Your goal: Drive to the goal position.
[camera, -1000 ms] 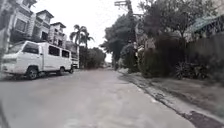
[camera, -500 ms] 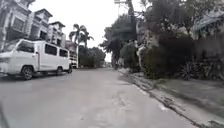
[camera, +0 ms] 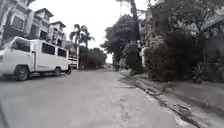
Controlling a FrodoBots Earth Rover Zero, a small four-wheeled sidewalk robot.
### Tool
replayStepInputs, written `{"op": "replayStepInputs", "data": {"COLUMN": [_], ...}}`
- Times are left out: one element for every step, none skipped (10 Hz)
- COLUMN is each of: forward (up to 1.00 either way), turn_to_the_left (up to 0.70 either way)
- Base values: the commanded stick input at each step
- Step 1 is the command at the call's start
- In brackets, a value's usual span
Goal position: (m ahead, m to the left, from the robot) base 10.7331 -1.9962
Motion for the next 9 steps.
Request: {"op": "replayStepInputs", "data": {"forward": [0.70, 0.70, 0.70, 0.70, 0.70, 0.70, 0.70, 0.70, 0.70], "turn_to_the_left": [0.00, 0.00, 0.00, 0.00, 0.00, 0.00, 0.00, 0.00, 0.00]}}
